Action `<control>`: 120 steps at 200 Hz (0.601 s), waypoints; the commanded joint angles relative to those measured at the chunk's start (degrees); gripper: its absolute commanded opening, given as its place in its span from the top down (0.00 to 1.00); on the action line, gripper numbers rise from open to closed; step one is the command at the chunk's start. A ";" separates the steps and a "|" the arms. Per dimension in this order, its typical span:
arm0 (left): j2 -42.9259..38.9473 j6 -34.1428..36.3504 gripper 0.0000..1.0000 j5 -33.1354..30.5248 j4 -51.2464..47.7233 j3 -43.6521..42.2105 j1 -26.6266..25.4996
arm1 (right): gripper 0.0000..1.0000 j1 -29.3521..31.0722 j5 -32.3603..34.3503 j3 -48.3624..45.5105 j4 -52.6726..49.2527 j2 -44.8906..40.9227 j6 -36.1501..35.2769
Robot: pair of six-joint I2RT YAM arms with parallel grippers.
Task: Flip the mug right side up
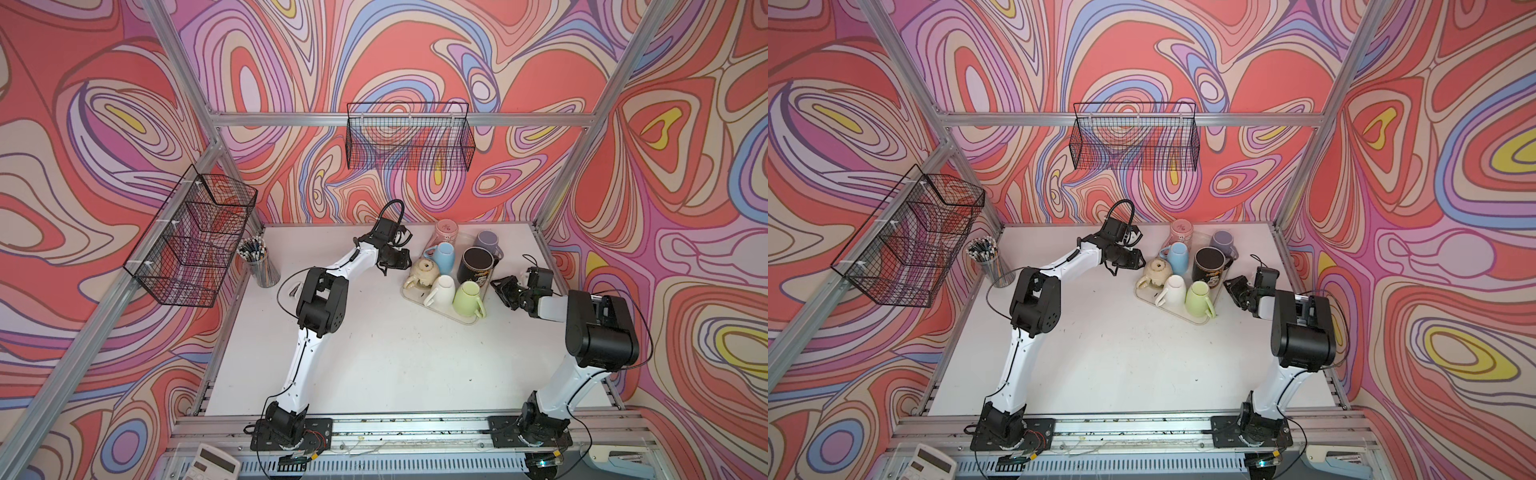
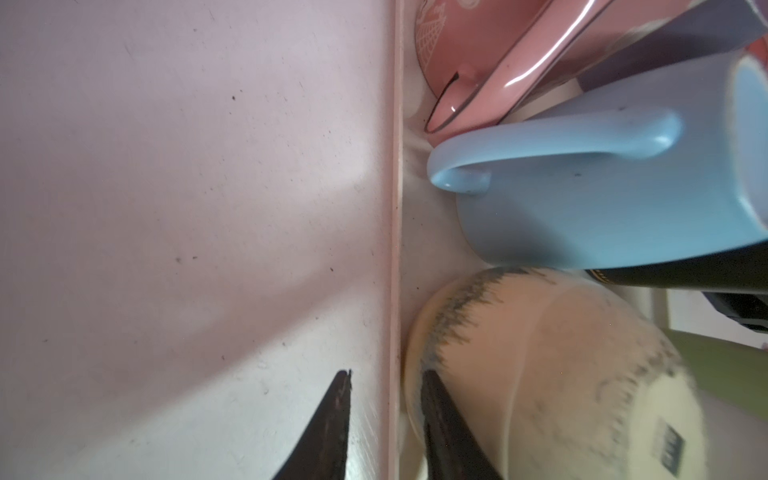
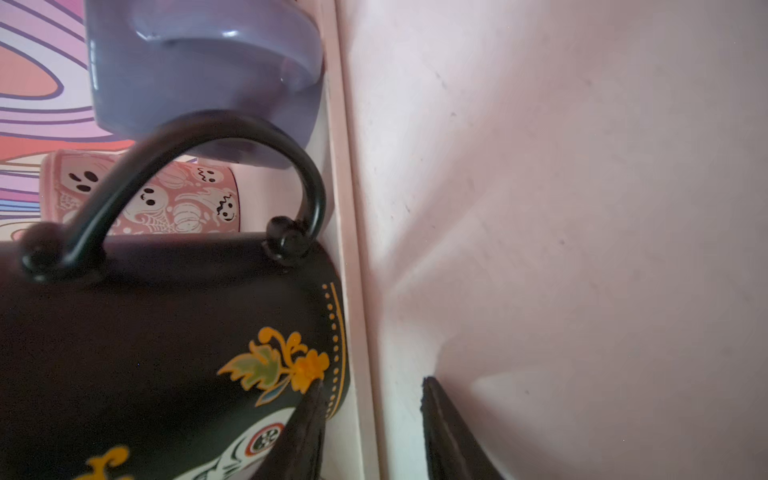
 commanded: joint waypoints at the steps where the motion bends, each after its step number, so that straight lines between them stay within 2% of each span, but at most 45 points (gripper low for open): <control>1: 2.22 1.07 0.67 0.27 -3.19 2.79 -1.05 | 0.61 -0.27 -1.06 0.38 1.55 1.11 0.05; 82: 4.85 1.54 0.68 -2.04 -4.97 4.34 -3.09 | 0.61 -0.06 -1.76 0.36 2.70 2.45 0.05; 120: 5.34 1.63 0.71 -4.05 -6.14 4.61 -3.16 | 0.61 0.55 -1.84 0.74 3.11 3.28 0.01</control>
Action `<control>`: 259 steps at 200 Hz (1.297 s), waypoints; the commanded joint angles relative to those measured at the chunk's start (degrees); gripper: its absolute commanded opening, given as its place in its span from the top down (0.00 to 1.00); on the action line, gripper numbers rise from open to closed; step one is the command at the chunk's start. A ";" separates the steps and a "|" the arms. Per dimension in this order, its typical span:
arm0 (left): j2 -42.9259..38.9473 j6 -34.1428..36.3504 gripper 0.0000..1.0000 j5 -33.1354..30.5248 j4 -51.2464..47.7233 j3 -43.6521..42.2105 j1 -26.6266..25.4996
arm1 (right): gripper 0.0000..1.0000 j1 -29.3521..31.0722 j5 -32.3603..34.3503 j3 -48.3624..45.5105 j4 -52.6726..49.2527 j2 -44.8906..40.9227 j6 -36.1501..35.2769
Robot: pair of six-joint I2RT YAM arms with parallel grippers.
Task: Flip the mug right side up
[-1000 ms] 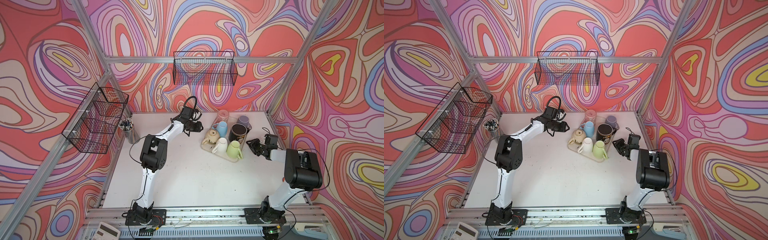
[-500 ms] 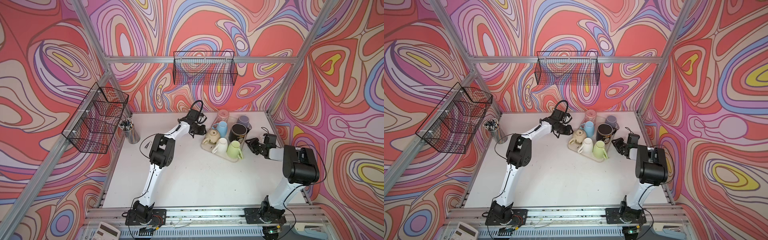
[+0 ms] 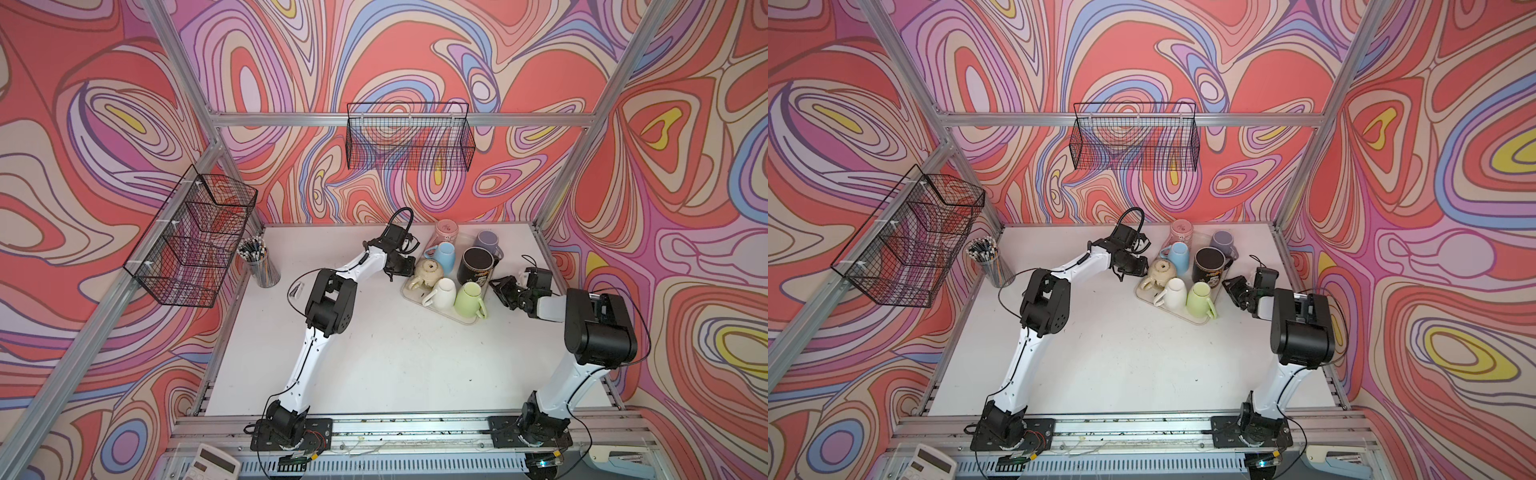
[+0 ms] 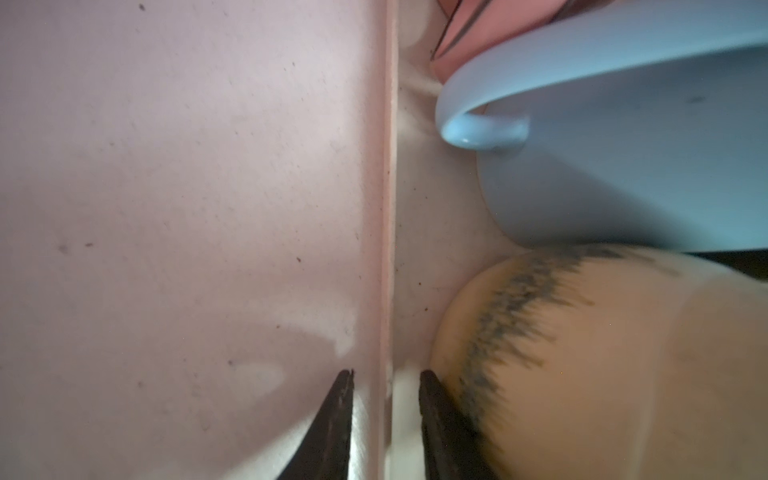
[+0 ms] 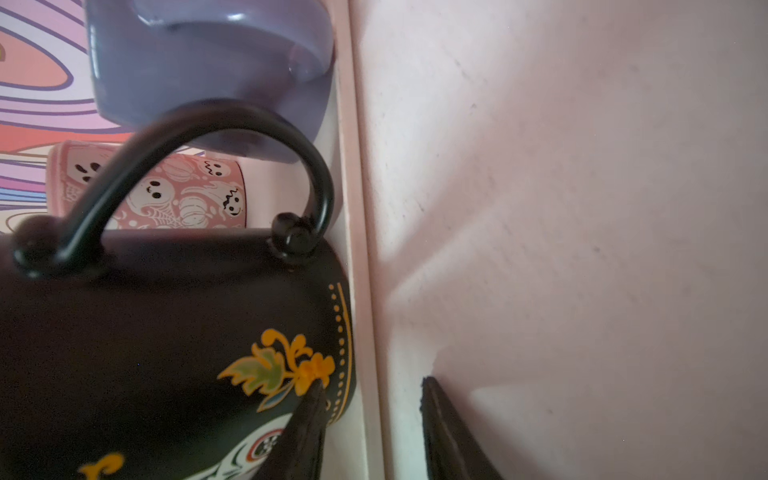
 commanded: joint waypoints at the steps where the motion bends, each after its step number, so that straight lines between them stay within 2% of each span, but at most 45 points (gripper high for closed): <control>1: 1.42 1.26 0.71 -1.31 -2.97 1.72 -0.67 | 0.61 0.47 -0.25 0.75 0.97 1.71 0.05; 78: 1.70 1.21 0.84 -2.48 -3.96 1.64 -0.84 | 0.61 1.82 0.27 2.05 -0.13 3.48 0.10; 134: 1.27 0.53 1.00 -1.64 -3.15 0.08 -1.12 | 0.62 2.81 0.74 2.72 -0.85 5.10 0.75; 168: -0.16 0.34 1.00 -1.46 -1.82 -2.87 -1.35 | 0.64 3.05 0.38 3.99 -2.40 7.04 1.26; 217: -3.19 -0.93 1.00 -1.26 1.96 -8.78 -1.29 | 0.78 3.19 1.07 4.58 -4.45 8.39 1.00; 259: -5.87 -2.64 1.00 -0.67 5.38 -13.73 -1.31 | 0.79 4.17 1.58 5.78 -6.68 9.20 0.19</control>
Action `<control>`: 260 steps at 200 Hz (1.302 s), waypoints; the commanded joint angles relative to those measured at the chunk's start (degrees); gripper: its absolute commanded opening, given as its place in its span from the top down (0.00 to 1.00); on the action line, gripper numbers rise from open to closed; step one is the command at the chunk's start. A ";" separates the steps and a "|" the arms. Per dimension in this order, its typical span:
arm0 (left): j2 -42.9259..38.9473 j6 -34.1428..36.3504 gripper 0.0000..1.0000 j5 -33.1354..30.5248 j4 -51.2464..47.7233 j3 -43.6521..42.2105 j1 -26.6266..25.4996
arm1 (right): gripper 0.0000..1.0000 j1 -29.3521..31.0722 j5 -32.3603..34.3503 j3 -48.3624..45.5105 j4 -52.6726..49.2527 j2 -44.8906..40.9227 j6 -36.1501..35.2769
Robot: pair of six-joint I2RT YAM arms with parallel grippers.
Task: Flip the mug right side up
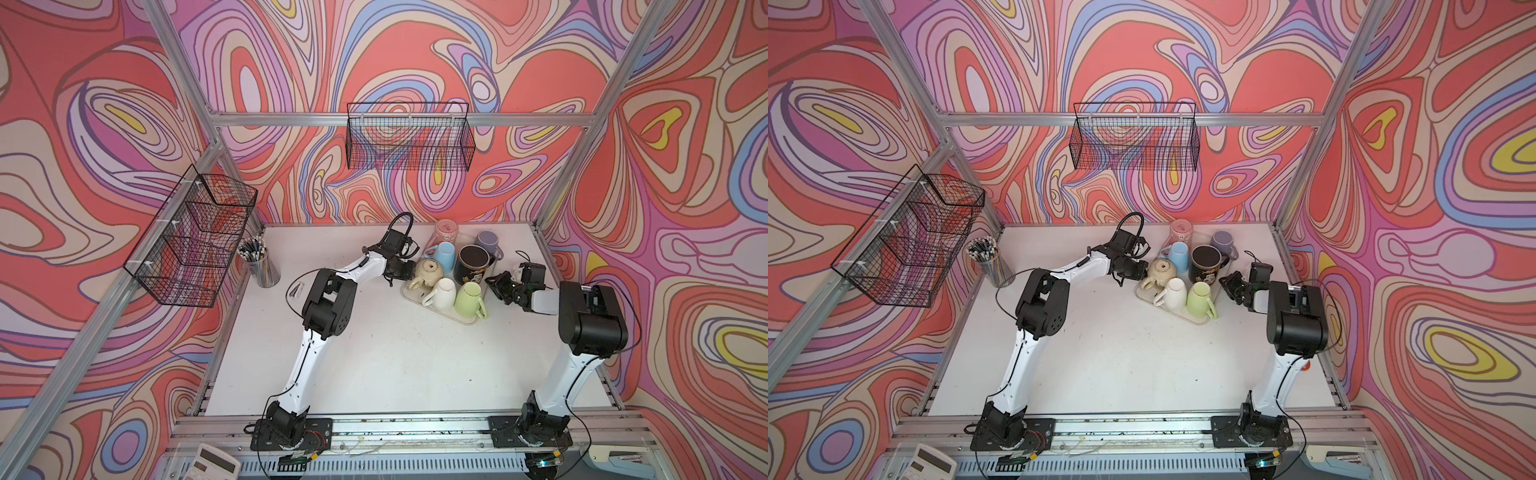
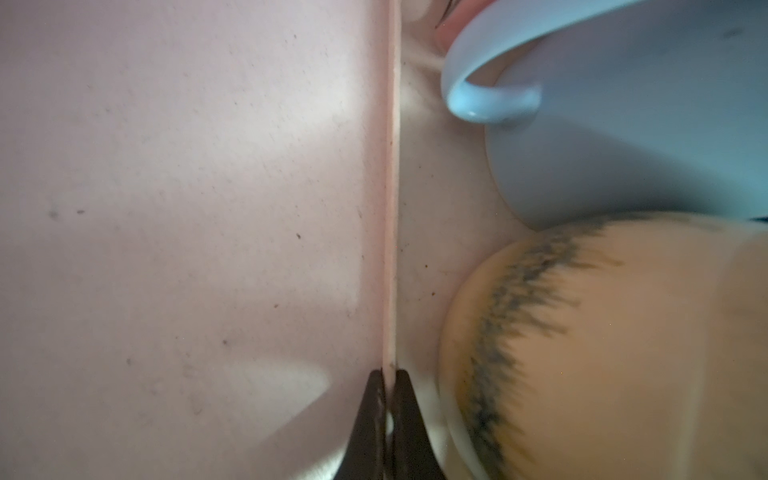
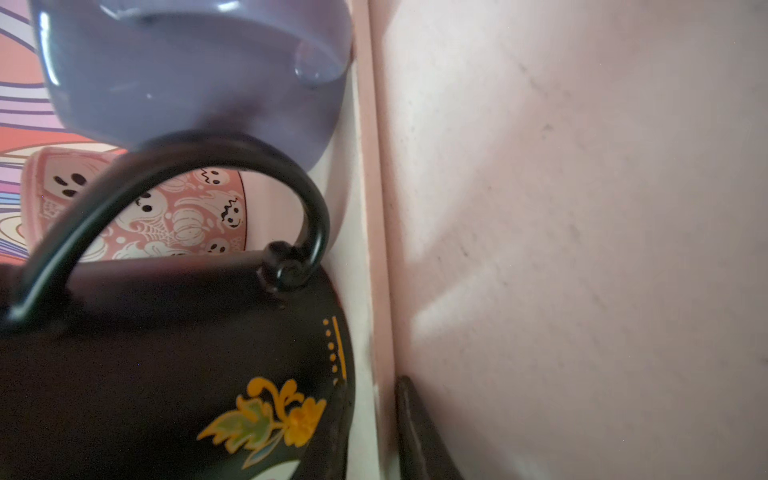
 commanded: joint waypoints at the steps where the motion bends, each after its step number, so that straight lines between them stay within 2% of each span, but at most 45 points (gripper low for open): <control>1: -1.91 -2.03 1.00 1.34 -2.70 -3.90 -0.66 | 0.79 2.02 1.43 0.66 -6.68 4.00 -0.97; 22: -3.31 -2.52 1.00 1.51 -0.94 -6.84 -0.67 | 0.80 2.47 2.05 1.59 -8.24 4.56 -1.91; 50: -4.91 -3.05 1.00 1.39 0.54 -10.28 -0.65 | 1.00 2.74 2.40 1.53 -8.83 4.82 -2.67; 111: -9.78 -4.26 1.00 0.86 4.11 -17.38 -0.66 | 1.00 4.10 2.80 2.93 -12.61 3.79 -4.23; 171: -15.89 -8.77 1.00 0.85 10.07 -27.04 -0.72 | 1.00 7.21 3.72 3.11 -17.94 0.65 -6.88; 260: -27.90 -15.45 1.00 -4.31 16.25 -44.66 -1.08 | 1.00 13.51 4.66 2.45 -24.07 -3.38 -9.41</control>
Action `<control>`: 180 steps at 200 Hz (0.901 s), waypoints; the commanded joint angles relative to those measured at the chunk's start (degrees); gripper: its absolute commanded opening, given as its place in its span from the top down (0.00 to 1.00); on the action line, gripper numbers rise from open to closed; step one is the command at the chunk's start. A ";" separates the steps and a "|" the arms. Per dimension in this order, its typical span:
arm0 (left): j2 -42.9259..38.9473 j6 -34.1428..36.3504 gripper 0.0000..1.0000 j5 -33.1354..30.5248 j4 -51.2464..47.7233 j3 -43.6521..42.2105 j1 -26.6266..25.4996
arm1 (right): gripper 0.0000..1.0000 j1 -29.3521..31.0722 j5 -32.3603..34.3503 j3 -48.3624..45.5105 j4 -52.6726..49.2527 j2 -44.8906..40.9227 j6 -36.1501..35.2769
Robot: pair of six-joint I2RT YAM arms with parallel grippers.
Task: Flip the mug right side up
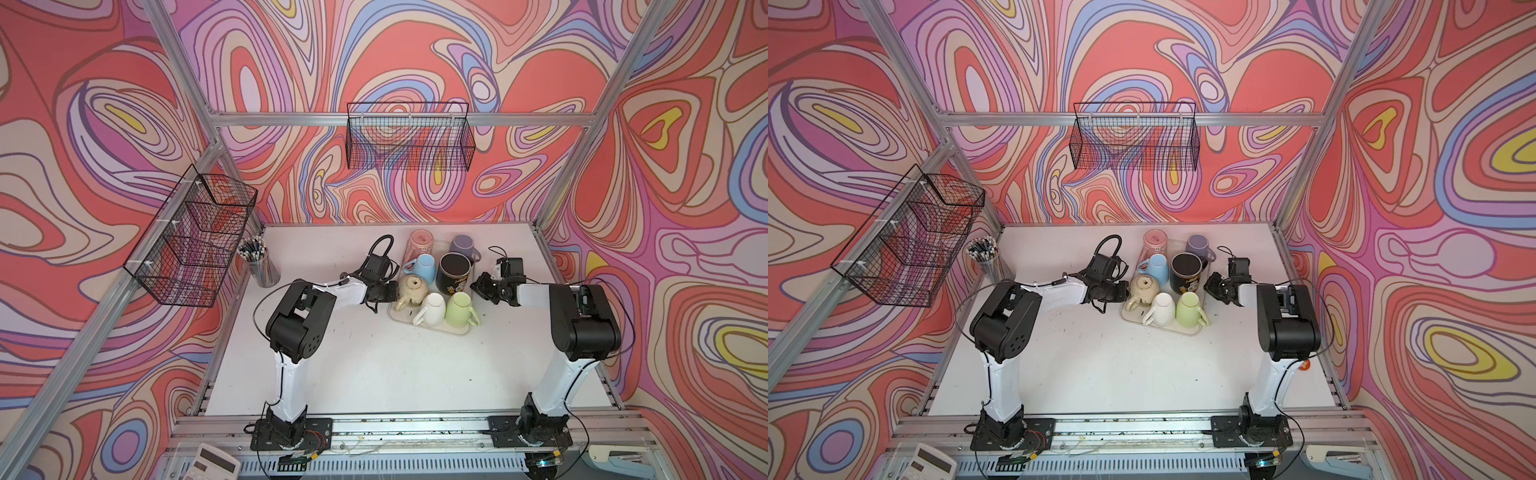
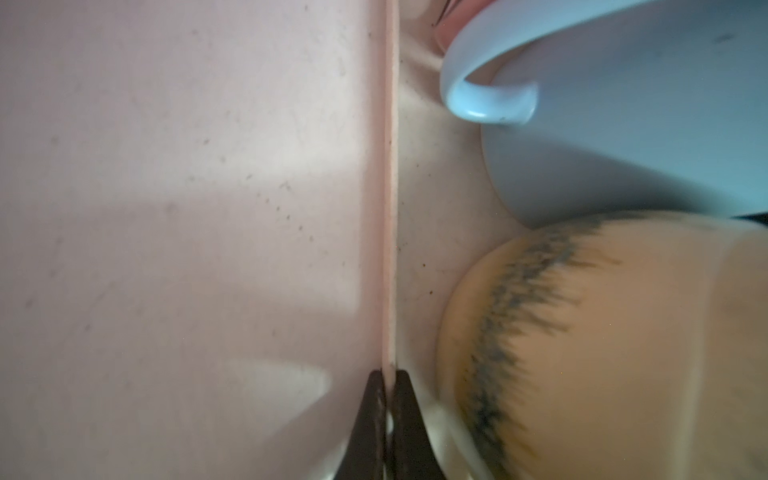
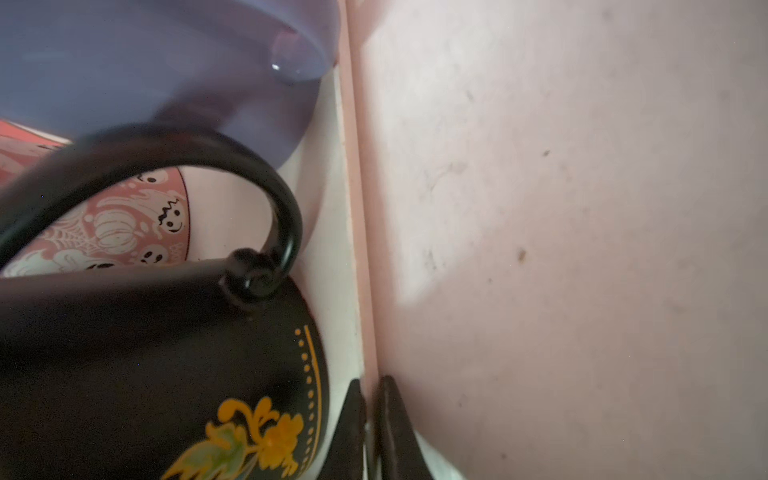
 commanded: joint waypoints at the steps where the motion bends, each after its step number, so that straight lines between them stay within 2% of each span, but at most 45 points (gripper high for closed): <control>1: -4.38 -3.31 1.00 0.90 -2.53 -4.40 -1.13 | 1.00 3.35 -2.12 -1.61 -7.90 -0.23 1.47; 37: -9.60 -7.16 1.00 -0.46 2.05 -13.25 -1.61 | 1.00 5.30 -2.63 -1.76 -9.04 -0.97 1.07; 100: -18.96 -9.36 1.00 -3.59 3.83 -25.22 -2.39 | 1.00 8.43 -3.78 -4.22 -9.87 -3.13 -0.16; 180: -30.12 -12.60 1.00 -5.52 5.53 -36.57 -3.11 | 1.00 11.60 -5.05 -7.81 -9.56 -5.64 0.04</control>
